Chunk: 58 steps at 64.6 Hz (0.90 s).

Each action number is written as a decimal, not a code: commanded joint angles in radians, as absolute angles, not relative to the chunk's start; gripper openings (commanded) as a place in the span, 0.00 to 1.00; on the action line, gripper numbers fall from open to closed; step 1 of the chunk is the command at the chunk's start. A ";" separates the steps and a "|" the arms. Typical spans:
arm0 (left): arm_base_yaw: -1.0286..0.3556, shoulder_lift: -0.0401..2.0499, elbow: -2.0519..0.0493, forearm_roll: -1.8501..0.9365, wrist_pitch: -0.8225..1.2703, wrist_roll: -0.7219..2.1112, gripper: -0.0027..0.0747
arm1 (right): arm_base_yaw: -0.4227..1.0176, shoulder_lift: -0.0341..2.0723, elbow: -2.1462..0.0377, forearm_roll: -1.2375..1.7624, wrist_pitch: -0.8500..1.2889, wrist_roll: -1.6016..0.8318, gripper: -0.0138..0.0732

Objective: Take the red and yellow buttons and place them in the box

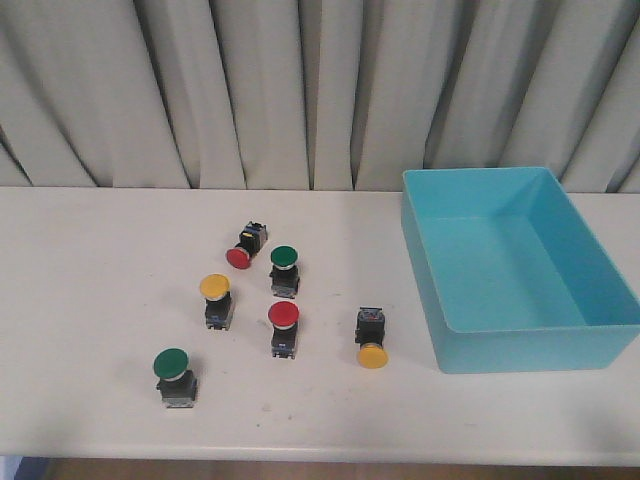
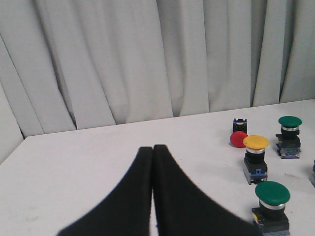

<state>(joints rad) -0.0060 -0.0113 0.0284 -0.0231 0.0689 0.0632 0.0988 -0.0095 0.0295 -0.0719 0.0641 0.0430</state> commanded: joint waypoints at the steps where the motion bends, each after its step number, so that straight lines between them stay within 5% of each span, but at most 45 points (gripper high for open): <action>1: -0.005 -0.025 0.058 -0.032 -0.023 0.029 0.03 | 0.092 -0.018 0.033 -0.069 -0.039 0.042 0.15; 18: -0.005 -0.004 -0.191 -0.030 0.042 -0.068 0.03 | 0.092 0.007 -0.190 -0.073 0.117 0.064 0.15; 36: -0.008 0.293 -0.559 -0.028 0.292 -0.068 0.03 | 0.092 0.269 -0.525 -0.104 0.392 0.054 0.15; 58: -0.008 0.585 -0.618 -0.032 0.548 -0.069 0.03 | 0.092 0.564 -0.606 -0.061 0.607 0.058 0.15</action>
